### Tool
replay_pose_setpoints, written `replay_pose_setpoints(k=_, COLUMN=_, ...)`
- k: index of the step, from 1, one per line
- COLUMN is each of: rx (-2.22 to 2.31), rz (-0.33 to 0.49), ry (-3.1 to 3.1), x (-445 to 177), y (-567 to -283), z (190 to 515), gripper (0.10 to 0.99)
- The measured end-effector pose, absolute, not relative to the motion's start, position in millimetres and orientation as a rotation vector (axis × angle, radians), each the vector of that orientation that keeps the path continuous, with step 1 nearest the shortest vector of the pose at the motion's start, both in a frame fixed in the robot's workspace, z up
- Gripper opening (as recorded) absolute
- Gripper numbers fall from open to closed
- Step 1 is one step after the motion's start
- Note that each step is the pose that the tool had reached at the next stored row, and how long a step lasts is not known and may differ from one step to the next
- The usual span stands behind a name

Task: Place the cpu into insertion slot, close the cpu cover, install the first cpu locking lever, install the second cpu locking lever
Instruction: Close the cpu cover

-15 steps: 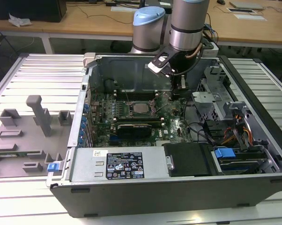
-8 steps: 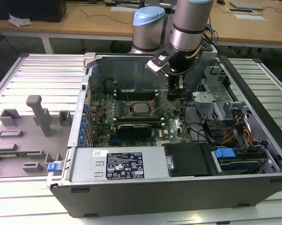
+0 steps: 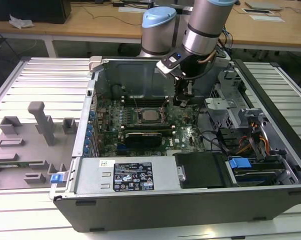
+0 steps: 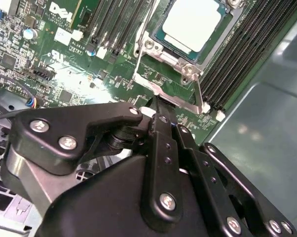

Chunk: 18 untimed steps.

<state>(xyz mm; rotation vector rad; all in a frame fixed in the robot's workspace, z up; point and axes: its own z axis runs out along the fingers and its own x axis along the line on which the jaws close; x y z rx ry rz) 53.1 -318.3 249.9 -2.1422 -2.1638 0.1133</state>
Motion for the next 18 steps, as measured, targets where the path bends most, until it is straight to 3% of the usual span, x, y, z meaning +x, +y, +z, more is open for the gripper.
replay_pose_setpoints(k=13, rx=-2.144, rz=0.110, ry=-2.166, x=14.5, y=-314.2, z=249.8, gripper=0.106)
replay_pose_setpoints(k=18, rx=-2.183, rz=0.040, ry=-2.205, x=0.9, y=-314.0, z=247.8, gripper=0.106)
